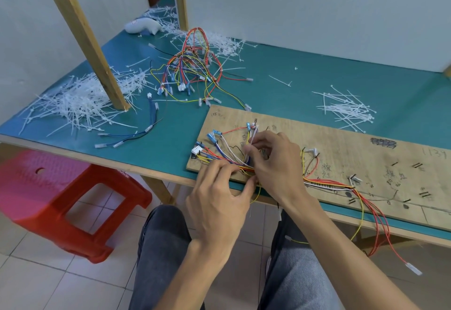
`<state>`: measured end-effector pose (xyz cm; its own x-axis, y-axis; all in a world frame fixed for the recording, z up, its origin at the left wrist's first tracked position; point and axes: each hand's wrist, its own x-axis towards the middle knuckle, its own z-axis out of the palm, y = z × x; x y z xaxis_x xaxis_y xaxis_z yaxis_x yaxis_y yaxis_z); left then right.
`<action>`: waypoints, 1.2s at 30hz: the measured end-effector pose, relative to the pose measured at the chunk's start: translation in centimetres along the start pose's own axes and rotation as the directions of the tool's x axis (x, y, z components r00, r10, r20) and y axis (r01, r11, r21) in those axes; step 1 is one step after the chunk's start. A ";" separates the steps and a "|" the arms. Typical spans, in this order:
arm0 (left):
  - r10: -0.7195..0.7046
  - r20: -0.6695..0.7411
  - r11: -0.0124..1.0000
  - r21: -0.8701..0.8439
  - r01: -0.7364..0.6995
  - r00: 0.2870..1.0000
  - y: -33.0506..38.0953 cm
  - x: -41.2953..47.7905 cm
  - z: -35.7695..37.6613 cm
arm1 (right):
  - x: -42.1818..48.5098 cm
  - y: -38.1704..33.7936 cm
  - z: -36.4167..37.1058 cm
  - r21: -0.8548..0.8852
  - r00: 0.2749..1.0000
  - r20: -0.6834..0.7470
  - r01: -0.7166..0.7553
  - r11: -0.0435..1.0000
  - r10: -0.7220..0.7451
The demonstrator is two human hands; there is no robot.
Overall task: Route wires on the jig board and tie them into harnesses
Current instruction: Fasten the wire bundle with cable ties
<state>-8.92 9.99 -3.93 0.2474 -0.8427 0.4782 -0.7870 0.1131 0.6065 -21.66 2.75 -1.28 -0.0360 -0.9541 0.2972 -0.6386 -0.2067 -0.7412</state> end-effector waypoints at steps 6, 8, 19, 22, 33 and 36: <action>0.003 0.019 1.000 -0.002 -0.003 1.000 -0.2 0.1 -0.1 | -0.3 -0.4 0.4 -0.048 0.999 -0.001 -0.048 0.998 0.048; 0.006 0.020 1.000 0.003 -0.006 1.000 -0.2 0.1 0.0 | -0.5 -0.5 0.2 -0.055 0.999 0.026 -0.030 0.998 0.032; -0.009 0.068 1.000 -0.004 0.009 0.998 -0.4 0.3 -0.2 | -0.9 -0.2 -0.4 -0.048 0.997 0.044 0.069 0.996 -0.067; 0.007 0.119 1.000 0.008 -0.009 0.993 -0.5 0.7 -0.5 | -0.7 0.0 -0.3 -0.066 0.995 0.041 0.097 0.993 -0.095; 0.351 0.318 0.936 -0.094 -0.339 0.881 -3.4 3.5 -2.5 | -0.7 0.5 -0.2 0.030 0.999 0.019 0.040 0.999 -0.041; 0.442 0.368 0.897 -0.151 -0.416 0.818 -3.9 4.9 -2.8 | -0.8 0.5 -0.3 0.061 1.000 0.019 0.023 0.998 -0.024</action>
<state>-3.06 6.93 -2.14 -0.3534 -0.8332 0.4252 -0.7230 0.5317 0.4410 -22.19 3.44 -1.72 -0.0064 -0.9527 0.3038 -0.5908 -0.2415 -0.7698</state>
